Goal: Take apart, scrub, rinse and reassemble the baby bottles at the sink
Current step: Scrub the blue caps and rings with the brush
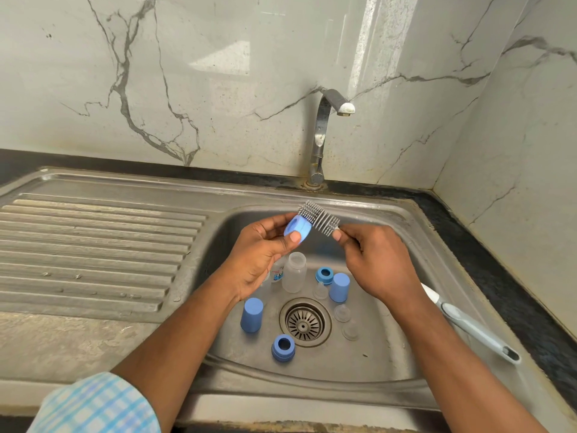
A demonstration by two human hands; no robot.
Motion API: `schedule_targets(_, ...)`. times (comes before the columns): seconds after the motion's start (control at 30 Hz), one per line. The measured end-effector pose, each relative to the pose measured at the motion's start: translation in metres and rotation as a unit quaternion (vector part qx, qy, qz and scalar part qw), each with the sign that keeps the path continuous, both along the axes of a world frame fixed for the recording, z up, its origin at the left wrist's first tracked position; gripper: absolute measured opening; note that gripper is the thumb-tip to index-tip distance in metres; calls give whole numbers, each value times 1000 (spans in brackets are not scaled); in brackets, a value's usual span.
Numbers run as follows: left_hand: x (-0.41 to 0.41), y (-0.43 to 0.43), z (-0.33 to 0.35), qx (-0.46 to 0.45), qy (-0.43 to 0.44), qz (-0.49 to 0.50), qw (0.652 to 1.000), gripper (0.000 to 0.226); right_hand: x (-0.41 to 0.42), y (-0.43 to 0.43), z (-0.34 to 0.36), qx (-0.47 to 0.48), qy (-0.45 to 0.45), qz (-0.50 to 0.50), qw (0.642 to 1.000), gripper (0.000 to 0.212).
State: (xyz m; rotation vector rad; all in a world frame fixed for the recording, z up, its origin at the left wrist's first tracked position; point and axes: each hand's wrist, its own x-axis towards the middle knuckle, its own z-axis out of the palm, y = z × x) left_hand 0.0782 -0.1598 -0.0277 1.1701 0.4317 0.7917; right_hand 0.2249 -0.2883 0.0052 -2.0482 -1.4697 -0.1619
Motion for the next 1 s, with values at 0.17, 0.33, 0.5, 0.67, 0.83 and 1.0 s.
schedule_targets(0.17, -1, 6, 0, -5, 2, 17, 1000, 33, -15, 3, 0, -12, -12, 31, 999, 30)
schedule_targets(0.33, -1, 6, 0, 5, 9, -1, 1000, 39, -12, 5, 2, 12, -9, 3, 1000, 32)
schedule_targets(0.5, -3, 2, 1, 29, 17, -20, 999, 40, -4, 7, 0, -4, -14, -27, 1000, 31)
schedule_targets(0.67, -1, 2, -1, 0, -13, -8, 1000, 49, 1, 3, -1, -3, 1, -2, 1000, 30)
schedule_targets(0.83, 1, 2, 0, -60, -60, 26, 996, 41, -3, 3, 0, 8, 19, 10, 1000, 36)
schedule_targets(1.0, 0, 4, 1, -99, -45, 49, 993, 19, -4, 0, 3, 22, 37, 25, 999, 39)
